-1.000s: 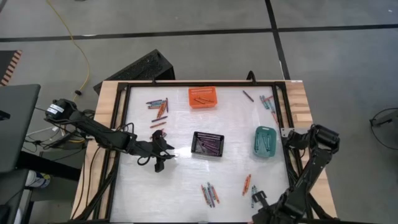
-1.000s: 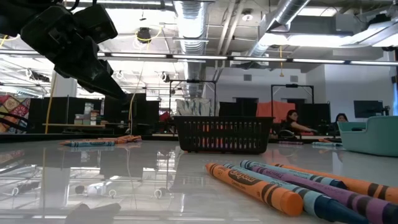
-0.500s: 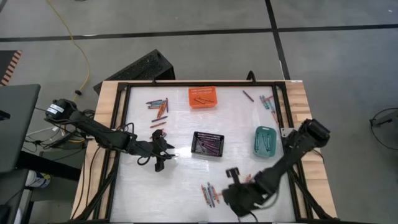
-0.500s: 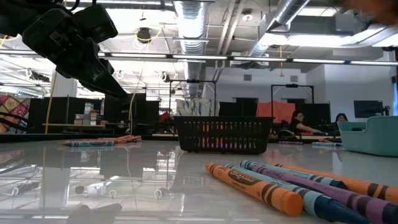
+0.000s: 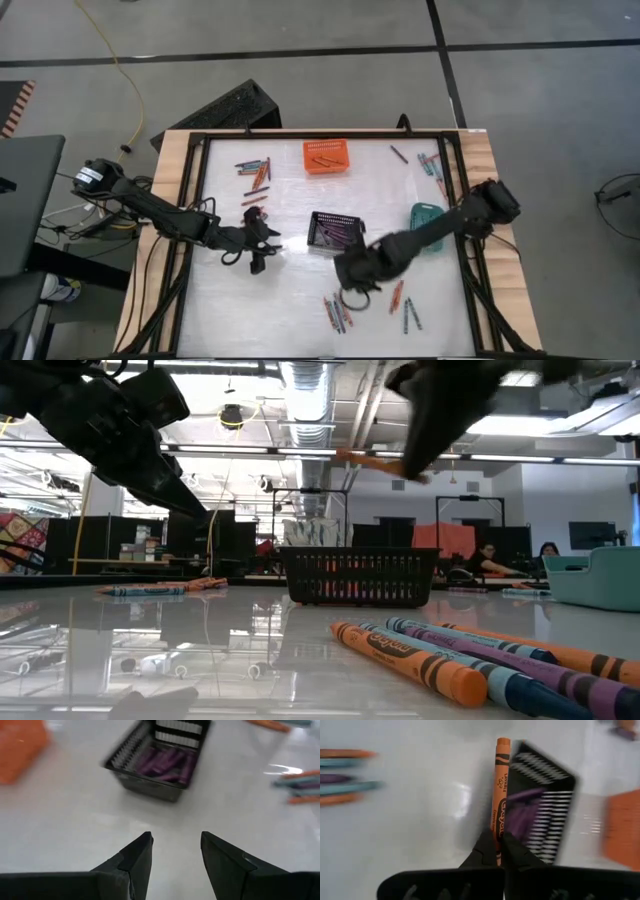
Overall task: Sort crayons
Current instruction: Put the orange crayon into the orange bin
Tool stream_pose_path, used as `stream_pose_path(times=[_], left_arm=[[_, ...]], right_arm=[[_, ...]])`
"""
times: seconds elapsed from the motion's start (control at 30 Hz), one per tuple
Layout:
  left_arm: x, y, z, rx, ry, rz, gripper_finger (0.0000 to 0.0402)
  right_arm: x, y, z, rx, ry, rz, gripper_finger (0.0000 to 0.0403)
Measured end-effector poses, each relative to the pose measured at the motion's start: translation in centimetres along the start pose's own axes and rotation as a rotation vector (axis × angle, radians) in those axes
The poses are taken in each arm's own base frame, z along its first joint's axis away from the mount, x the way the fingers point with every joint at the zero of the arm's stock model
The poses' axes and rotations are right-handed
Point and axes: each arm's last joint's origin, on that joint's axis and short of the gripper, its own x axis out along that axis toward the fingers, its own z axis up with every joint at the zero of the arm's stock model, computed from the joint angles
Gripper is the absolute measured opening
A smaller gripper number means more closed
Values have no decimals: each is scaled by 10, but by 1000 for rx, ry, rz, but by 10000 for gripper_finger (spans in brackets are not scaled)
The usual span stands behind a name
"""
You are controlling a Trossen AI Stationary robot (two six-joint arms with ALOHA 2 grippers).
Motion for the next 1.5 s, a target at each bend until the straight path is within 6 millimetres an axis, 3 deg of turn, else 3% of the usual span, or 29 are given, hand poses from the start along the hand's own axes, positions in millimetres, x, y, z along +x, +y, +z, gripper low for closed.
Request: stream_pose_path(times=[0.2, 0.37, 0.53, 0.67, 0.83, 0.97, 1.07, 1.23, 1.5], left_arm=[[-1, 7, 2, 72, -72, 250, 159], [-2, 10, 3, 110, -96, 351, 159], [-1, 11, 3, 86, -100, 360, 159], [-1, 13, 4, -63, -126, 360, 159], [-1, 12, 4, -251, -155, 320, 159], [1, 9, 15, -334, -194, 232, 159], [-1, 3, 39, -340, -268, 110, 159], [-11, -8, 85, -178, -350, 15, 159], [-42, -16, 162, 78, -392, 96, 159]], right_arm=[[30, -72, 3, -7, 17, -118, 0], [47, -137, 2, -50, -26, -126, 0], [40, -200, 5, 45, -155, -105, 0], [24, -232, 8, 102, -238, -96, 0], [2, -252, 13, 145, -300, -79, 0], [3, -265, 3, 210, -264, -84, 0], [13, -271, -4, 257, -215, -73, 0], [34, -266, 0, 231, -204, -17, 0], [39, -267, 4, 263, -262, 33, 0]])
